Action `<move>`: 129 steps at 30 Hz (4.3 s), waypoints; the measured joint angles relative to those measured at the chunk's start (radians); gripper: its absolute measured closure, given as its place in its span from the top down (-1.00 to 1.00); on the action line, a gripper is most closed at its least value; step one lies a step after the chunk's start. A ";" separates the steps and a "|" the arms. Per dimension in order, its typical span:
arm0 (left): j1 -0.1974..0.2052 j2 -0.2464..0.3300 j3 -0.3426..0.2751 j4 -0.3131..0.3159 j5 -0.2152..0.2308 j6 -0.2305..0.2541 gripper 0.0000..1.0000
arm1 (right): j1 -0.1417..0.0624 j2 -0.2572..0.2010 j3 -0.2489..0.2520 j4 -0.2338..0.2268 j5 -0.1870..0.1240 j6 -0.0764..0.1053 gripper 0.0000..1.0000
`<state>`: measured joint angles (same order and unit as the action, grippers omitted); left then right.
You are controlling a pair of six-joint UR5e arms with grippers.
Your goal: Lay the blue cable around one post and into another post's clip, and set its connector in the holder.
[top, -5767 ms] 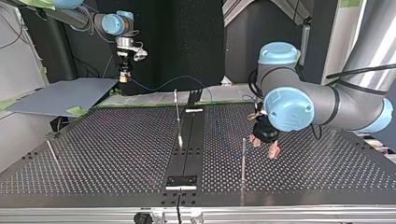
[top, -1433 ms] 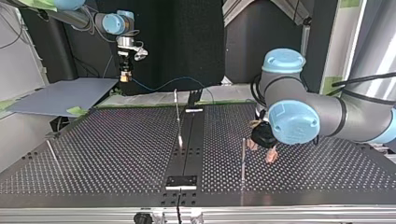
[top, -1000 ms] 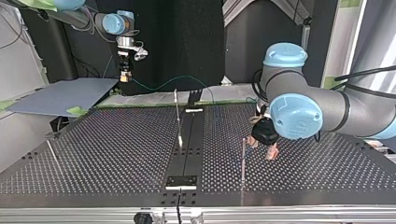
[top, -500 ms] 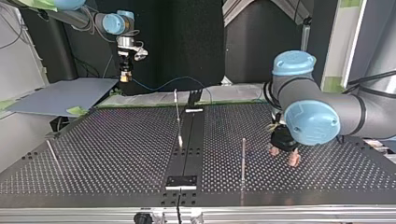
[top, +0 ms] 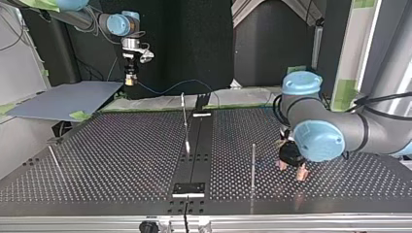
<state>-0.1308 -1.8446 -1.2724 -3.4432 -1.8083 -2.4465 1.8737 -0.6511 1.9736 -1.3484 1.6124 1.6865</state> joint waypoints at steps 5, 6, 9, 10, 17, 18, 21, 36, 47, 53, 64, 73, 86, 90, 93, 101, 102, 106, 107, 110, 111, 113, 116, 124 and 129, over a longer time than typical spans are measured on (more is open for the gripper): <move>0.006 -0.024 0.021 -0.007 0.002 -0.004 1.00 | 0.000 0.000 0.000 0.000 0.000 0.000 -1.00; 0.008 -0.026 0.022 -0.008 -0.002 -0.005 1.00 | 0.000 0.000 0.000 0.000 0.000 0.000 -1.00; 0.008 -0.028 0.018 -0.009 -0.016 -0.005 1.00 | 0.000 0.001 0.000 0.000 0.000 0.000 -1.00; 0.009 -0.028 0.018 -0.009 -0.019 -0.005 1.00 | 0.000 0.001 0.000 0.000 0.000 0.000 -1.00; 0.008 -0.048 0.016 0.005 -0.001 0.006 1.00 | 0.000 0.001 0.000 0.000 0.000 0.001 -1.00; 0.006 -0.054 0.015 0.006 0.007 0.009 1.00 | 0.000 0.001 0.000 0.000 -0.001 0.001 -1.00; -0.002 -0.064 0.016 0.007 0.025 0.015 1.00 | 0.000 0.001 0.000 0.000 -0.001 0.002 -1.00; -0.034 -0.057 0.012 -0.050 0.042 -0.014 1.00 | 0.000 0.001 0.000 0.000 -0.002 0.000 -1.00; -0.037 -0.050 -0.021 -0.055 0.141 -0.115 1.00 | 0.000 0.001 0.000 -0.001 -0.002 0.000 -1.00; -0.028 -0.020 -0.023 -0.047 0.168 -0.180 1.00 | 0.000 0.001 0.000 -0.001 -0.002 0.001 -1.00; -0.025 -0.002 -0.023 -0.051 0.099 -0.180 1.00 | 0.000 0.001 0.000 0.000 -0.002 0.003 -1.00; -0.033 0.005 -0.025 -0.059 0.086 -0.159 1.00 | 0.000 0.001 0.000 -0.002 -0.002 0.003 -1.00; -0.047 0.025 -0.075 -0.051 0.099 -0.143 1.00 | -0.002 0.001 0.000 -0.002 -0.002 0.006 -1.00; -0.055 0.035 -0.080 -0.044 0.120 -0.142 1.00 | -0.003 0.001 0.000 -0.002 -0.002 0.007 -1.00; -0.058 0.045 -0.080 -0.039 0.127 -0.142 1.00 | -0.003 0.001 0.000 -0.002 -0.002 0.007 -1.00; -0.065 0.053 -0.080 -0.041 0.122 -0.143 1.00 | -0.003 0.000 0.000 -0.001 -0.002 0.007 -1.00; -0.066 0.054 -0.080 -0.042 0.118 -0.142 1.00 | -0.004 0.000 0.000 -0.001 -0.002 0.007 -1.00; -0.071 0.060 -0.080 -0.051 0.099 -0.132 1.00 | -0.004 0.000 0.000 -0.001 -0.002 0.007 -1.00; -0.073 0.063 -0.081 -0.054 0.090 -0.128 1.00 | -0.004 0.000 0.000 -0.001 -0.002 0.007 -1.00; -0.077 0.075 -0.089 -0.057 0.080 -0.122 1.00 | -0.004 0.001 0.000 -0.001 -0.002 0.007 -1.00; -0.079 0.078 -0.092 -0.057 0.081 -0.121 1.00 | -0.004 0.001 0.000 -0.001 -0.002 0.007 -1.00; -0.083 0.083 -0.101 -0.057 0.086 -0.120 1.00 | -0.004 0.001 0.000 -0.001 -0.002 0.007 -1.00; -0.089 0.086 -0.114 -0.054 0.099 -0.120 1.00 | -0.005 0.001 0.000 -0.001 -0.002 0.007 -1.00; -0.107 0.089 -0.136 -0.035 0.166 -0.141 1.00 | -0.005 0.001 0.000 -0.002 -0.002 0.007 -1.00; -0.106 0.105 -0.137 -0.034 0.182 -0.156 1.00 | -0.005 0.000 0.000 -0.003 -0.002 0.008 -1.00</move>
<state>-0.2373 -1.7395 -1.4094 -3.4776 -1.6268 -2.6025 1.8692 -0.6506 1.9737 -1.3509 1.6108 1.6949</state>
